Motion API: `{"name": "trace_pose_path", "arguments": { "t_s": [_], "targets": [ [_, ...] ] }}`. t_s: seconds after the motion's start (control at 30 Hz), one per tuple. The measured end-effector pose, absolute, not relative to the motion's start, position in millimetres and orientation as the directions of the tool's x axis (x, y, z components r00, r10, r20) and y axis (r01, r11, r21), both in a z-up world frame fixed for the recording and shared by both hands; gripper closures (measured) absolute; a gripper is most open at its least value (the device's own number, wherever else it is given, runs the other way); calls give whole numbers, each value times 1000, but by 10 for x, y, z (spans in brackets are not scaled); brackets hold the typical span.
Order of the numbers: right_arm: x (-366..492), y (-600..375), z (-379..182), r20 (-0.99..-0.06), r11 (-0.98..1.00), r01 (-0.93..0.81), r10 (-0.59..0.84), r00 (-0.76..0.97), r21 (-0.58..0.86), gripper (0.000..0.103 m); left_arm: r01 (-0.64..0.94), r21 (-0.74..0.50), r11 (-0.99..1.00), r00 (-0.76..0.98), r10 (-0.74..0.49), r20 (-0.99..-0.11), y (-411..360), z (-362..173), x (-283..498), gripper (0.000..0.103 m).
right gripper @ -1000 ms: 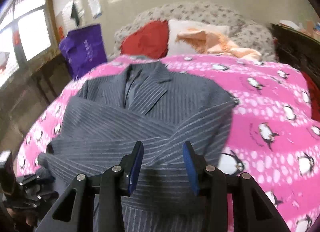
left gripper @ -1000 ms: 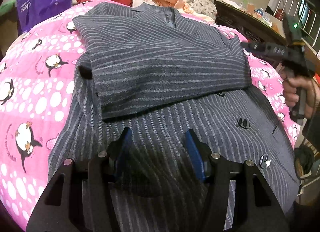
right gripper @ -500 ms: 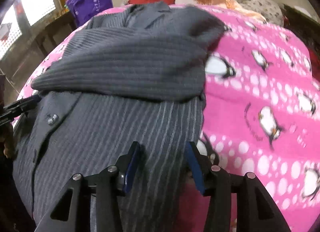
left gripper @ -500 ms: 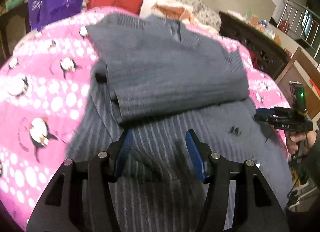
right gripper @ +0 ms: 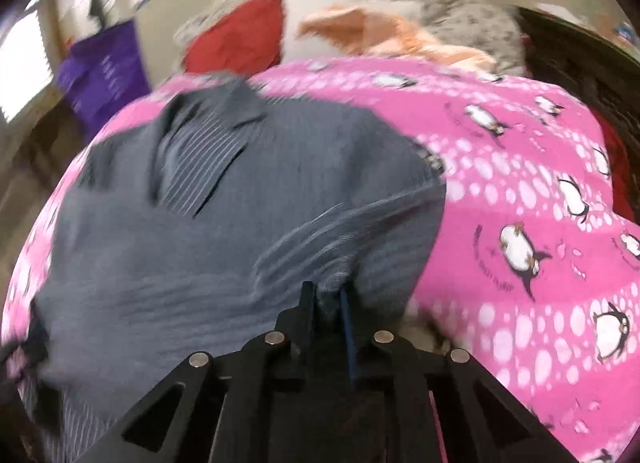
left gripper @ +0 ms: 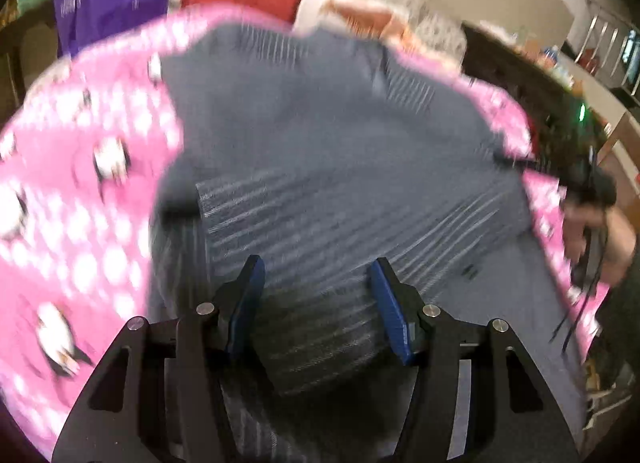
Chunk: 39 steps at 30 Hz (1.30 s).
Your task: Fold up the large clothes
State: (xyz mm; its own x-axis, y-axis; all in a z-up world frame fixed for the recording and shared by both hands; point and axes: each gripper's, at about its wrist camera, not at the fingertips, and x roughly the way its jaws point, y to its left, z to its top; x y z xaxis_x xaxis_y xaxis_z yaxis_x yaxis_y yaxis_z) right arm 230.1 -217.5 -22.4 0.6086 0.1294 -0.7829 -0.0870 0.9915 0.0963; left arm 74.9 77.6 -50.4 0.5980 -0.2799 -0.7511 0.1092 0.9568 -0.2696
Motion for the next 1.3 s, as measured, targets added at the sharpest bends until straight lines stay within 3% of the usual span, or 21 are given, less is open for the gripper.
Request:
{"name": "trace_pose_path", "arguments": {
  "t_s": [0.27,0.43,0.57,0.63,0.73,0.8,0.87,0.9,0.93,0.97,1.07,1.2,1.3],
  "targets": [
    [2378,-2239,-412,-774,989,-66,143,617,130,83,120,-264,957,641,-278,-716,768,-582,666,48],
    [1666,-2364,29,-713,969,-66,221,665,239,81,122,-284,951,643,-293,-707,796,-605,668,48],
    [829,-2277,123,-733,939,-232,342,587,252,80,124,-301,946,642,-308,-703,834,-593,633,47],
    [408,-2174,-54,-789,928,-313,345,508,204,80,144,-298,944,625,-320,-712,831,-561,641,43],
    [-172,-2085,-453,-893,930,-361,215,395,65,80,153,-268,951,597,-305,-742,918,-379,564,43],
    [-560,-2147,-394,-863,941,-338,191,467,25,80,158,-249,955,618,-293,-730,1157,-169,357,43],
    [-853,-2273,-296,-828,954,-292,213,519,62,78,155,-187,970,640,-243,-729,1375,-64,142,39],
    [-957,-2347,-286,-815,963,-259,211,540,77,74,143,-141,980,647,-200,-736,1543,-53,-8,30],
    [-1034,-2411,-298,-807,971,-222,204,554,93,62,131,-122,984,643,-178,-745,1636,-78,-95,29],
    [-1091,-2486,-339,-802,977,-180,195,564,111,57,120,-110,987,627,-161,-762,1744,-132,-189,29],
    [-1121,-2629,-484,-803,975,-113,220,554,190,57,112,-122,986,566,-164,-808,1939,-330,-475,29],
    [-1092,-2670,-558,-783,952,-124,302,543,281,57,186,-213,959,497,-279,-822,1845,-538,-789,29],
    [-1035,-2655,-638,-785,934,-153,354,509,322,56,244,-168,955,489,-270,-829,1685,-594,-847,20]
  ]
}}
